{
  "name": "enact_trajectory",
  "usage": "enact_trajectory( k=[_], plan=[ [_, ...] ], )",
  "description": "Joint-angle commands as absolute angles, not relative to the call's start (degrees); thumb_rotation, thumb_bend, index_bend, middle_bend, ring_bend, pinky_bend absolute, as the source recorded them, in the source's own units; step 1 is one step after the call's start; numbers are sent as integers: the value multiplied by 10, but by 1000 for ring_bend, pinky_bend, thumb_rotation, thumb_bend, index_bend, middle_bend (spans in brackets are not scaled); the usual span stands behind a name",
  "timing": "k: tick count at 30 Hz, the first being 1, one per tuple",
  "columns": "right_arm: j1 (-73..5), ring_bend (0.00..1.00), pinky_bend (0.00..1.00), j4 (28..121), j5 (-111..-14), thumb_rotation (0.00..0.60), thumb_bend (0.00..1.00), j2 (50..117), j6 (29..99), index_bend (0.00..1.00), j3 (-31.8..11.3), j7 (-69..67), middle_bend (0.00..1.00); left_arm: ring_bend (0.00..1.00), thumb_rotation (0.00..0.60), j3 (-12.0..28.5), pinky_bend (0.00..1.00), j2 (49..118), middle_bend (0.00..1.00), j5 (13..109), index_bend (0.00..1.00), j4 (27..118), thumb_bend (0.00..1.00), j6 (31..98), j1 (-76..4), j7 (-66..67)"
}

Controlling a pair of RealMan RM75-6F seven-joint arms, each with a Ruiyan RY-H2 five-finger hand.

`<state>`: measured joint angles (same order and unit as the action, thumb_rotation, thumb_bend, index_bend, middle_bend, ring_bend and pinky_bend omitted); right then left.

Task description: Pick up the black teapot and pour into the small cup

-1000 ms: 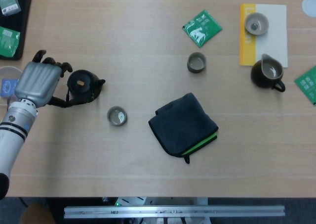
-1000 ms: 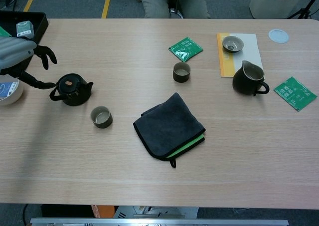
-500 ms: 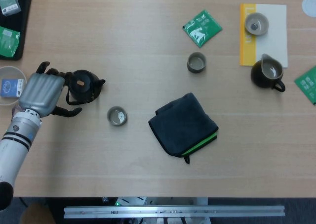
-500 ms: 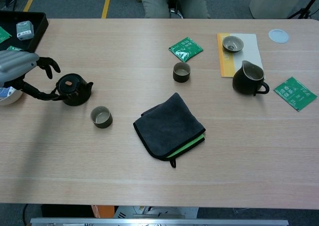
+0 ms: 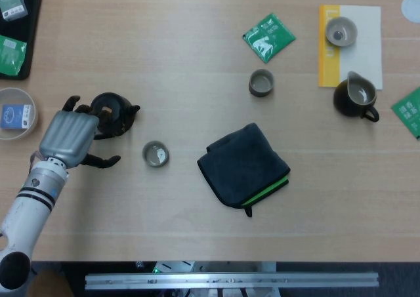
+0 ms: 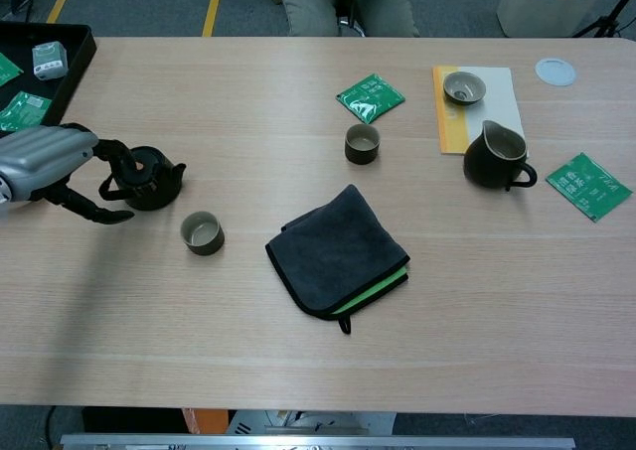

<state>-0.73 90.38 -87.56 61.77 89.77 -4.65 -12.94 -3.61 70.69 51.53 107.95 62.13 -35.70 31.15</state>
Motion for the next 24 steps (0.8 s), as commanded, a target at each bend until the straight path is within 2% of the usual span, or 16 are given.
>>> enact_trajectory(
  k=[1,24],
  plan=[
    [-8,285,315,903,-875,600,186,618,897,457,-47,-131,421,219,361,-33,78,717,323,505,268,1078,170,628,-354,320],
    [-9,285,315,896,-872,600,185,618,895,458,-47,-136,421,219,362,-21,78,759,322,472,268,1063,169,636,-348,343]
  ],
)
